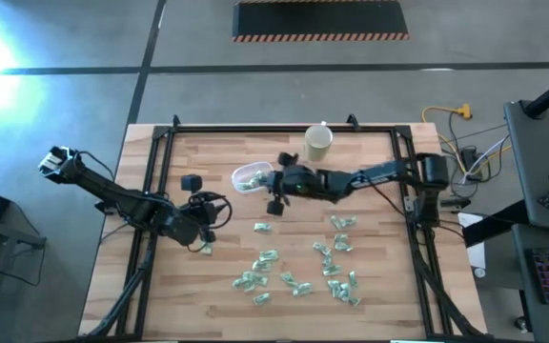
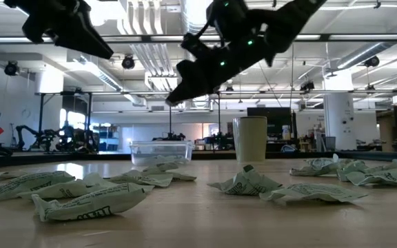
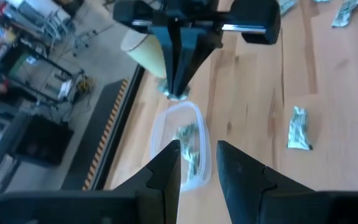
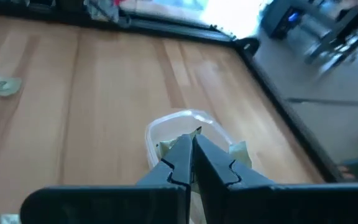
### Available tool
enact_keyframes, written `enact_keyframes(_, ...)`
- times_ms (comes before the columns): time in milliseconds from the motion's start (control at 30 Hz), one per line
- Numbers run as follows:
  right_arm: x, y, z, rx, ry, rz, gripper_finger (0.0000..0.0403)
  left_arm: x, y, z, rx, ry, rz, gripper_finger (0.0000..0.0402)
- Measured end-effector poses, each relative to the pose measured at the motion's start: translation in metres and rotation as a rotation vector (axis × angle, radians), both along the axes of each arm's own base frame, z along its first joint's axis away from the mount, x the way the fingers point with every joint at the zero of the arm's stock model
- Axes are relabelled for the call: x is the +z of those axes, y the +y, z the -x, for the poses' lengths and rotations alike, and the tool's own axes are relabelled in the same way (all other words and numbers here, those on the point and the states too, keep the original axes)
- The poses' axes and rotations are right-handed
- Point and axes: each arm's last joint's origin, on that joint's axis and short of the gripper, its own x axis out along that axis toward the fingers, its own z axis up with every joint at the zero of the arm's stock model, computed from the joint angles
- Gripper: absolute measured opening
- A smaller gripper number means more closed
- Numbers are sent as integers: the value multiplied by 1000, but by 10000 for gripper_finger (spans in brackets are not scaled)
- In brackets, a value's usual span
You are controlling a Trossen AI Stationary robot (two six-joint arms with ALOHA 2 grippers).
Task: Pick and place Stevia / Truvia into bins
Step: Put the stevia packet into the transparent container
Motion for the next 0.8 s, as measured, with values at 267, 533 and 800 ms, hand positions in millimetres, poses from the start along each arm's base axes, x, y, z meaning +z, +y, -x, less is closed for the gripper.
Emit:
enact_keyframes(267, -15, -38, -23, -81, 59, -83, 9, -2, 1, 1, 25, -9, 32, 86)
enact_keyframes(533, -24, -59, -21, -170, 143, -166, 13, -9, 1, 2, 24, 9, 27, 86)
enact_keyframes(800, -20, -57, -22, -120, 139, -172, 85, -11, 1, 3, 25, 13, 24, 86)
